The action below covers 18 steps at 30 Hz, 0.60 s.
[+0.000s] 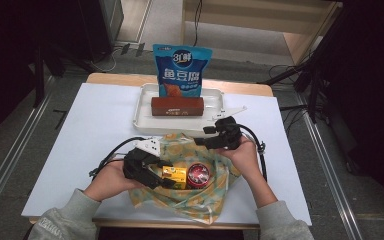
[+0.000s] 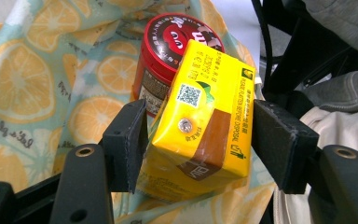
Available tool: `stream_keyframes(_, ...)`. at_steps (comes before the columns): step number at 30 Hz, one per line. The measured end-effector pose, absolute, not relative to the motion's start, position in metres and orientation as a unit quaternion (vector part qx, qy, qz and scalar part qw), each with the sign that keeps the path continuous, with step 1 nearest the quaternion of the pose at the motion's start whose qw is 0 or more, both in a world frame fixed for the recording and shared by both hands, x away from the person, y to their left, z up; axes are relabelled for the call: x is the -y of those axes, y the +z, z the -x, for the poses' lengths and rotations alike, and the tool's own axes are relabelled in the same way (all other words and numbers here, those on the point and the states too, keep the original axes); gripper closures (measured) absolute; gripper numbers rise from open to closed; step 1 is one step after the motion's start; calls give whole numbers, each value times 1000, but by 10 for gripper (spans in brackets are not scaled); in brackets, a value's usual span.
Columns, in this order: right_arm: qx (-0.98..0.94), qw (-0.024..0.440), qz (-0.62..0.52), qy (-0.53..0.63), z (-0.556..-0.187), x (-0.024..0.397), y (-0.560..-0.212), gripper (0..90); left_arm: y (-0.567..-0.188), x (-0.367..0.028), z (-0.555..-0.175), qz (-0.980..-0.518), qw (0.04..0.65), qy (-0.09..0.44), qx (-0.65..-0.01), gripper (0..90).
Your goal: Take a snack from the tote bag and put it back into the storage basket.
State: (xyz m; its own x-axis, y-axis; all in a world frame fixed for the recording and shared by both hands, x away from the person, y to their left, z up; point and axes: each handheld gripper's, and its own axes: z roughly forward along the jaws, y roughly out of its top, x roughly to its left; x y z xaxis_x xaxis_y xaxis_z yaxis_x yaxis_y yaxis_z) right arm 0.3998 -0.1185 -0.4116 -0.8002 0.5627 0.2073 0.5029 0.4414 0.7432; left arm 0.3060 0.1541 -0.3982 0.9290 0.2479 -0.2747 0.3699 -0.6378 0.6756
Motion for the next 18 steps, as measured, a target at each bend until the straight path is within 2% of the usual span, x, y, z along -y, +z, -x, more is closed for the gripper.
stream_keyframes(9,-844,41,-313,433,-400,123,-409,379,-407,-150,-308,-903,387,-83,-167,407)
stream_keyframes(18,-839,34,-313,444,-397,127,-409,378,-408,-147,-305,-908,384,-64,-153,459)
